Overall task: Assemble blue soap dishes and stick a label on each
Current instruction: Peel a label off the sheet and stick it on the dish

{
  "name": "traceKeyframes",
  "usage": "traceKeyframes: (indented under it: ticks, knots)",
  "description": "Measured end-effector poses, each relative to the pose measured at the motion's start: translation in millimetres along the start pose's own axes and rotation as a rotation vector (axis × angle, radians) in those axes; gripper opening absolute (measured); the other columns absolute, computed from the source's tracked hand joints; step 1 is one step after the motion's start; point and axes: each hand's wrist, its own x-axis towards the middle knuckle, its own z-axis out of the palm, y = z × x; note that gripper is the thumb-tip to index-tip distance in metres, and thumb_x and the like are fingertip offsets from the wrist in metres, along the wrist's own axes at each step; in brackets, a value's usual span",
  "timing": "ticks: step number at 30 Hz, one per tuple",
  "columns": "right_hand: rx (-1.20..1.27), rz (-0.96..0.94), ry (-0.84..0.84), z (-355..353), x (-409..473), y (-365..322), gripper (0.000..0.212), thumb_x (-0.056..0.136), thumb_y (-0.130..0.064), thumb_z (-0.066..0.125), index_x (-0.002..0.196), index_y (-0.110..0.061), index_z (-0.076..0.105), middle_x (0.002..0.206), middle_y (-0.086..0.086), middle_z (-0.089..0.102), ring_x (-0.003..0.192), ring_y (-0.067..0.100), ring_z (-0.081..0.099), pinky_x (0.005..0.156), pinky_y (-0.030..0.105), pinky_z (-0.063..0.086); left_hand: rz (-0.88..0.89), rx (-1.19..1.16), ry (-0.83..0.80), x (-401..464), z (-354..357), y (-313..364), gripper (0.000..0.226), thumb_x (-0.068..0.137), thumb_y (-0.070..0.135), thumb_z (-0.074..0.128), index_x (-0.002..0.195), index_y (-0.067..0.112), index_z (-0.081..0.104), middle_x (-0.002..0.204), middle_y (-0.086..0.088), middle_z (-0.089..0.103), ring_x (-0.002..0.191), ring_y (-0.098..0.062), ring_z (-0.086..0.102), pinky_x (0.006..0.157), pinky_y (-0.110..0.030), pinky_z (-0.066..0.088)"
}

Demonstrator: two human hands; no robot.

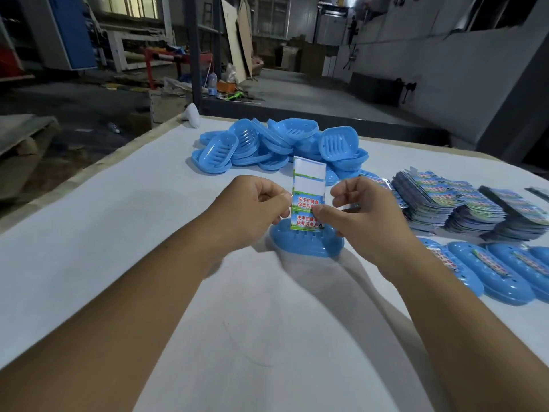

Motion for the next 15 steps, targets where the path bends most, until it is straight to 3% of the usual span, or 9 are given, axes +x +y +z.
traceKeyframes:
  ticks: [3,6,10,13,15]
  knots:
    - [-0.015,-0.079,-0.039,1.5,-1.9,-1.9,0.016,0.079,-0.023,0.087,0.074,-0.019,0.071,0.077,0.004,0.072,0.062,0.011,0.061,0.061,0.028,0.05,0.076,0.018,-0.037,0.2,3.8,-0.6,0.017,0.097,0.022,0.065,0.082,0.024,0.072,0.068,0.016,0.072,0.061,0.005,0.061,0.062,-0.011,0.047]
    - [0.05,-0.087,-0.102,3.6,-6.9,-5.4,0.013,0.084,-0.027,0.083,0.075,-0.019,0.079,0.059,-0.005,0.068,0.052,0.004,0.05,0.05,0.015,0.038,0.129,0.04,-0.067,-0.7,5.5,0.4,0.019,0.098,0.021,0.064,0.082,0.025,0.071,0.068,0.018,0.071,0.065,0.005,0.063,0.073,-0.02,0.051]
    - [0.087,-0.09,-0.135,3.7,-9.1,-9.1,0.014,0.083,-0.039,0.081,0.074,-0.03,0.081,0.058,-0.002,0.06,0.057,0.009,0.044,0.051,0.021,0.034,0.143,0.07,-0.062,-2.8,6.7,2.3,0.019,0.098,0.021,0.063,0.083,0.027,0.072,0.071,0.017,0.072,0.073,-0.003,0.066,0.082,-0.032,0.058]
    - [0.068,-0.078,-0.126,3.7,-10.0,-11.7,0.014,0.084,-0.037,0.081,0.072,-0.03,0.081,0.07,0.014,0.069,0.06,0.01,0.049,0.055,0.024,0.04,0.133,0.086,-0.053,-3.7,7.1,3.4,0.016,0.098,0.024,0.064,0.085,0.027,0.073,0.074,0.016,0.073,0.077,-0.006,0.069,0.086,-0.037,0.059]
    - [0.064,-0.055,-0.115,3.7,-9.4,-11.7,0.016,0.085,-0.035,0.08,0.072,-0.026,0.081,0.073,0.013,0.071,0.062,0.01,0.053,0.056,0.024,0.043,0.127,0.089,-0.039,-3.2,7.1,2.9,0.016,0.097,0.026,0.065,0.083,0.028,0.072,0.073,0.017,0.073,0.075,-0.005,0.069,0.085,-0.037,0.06]
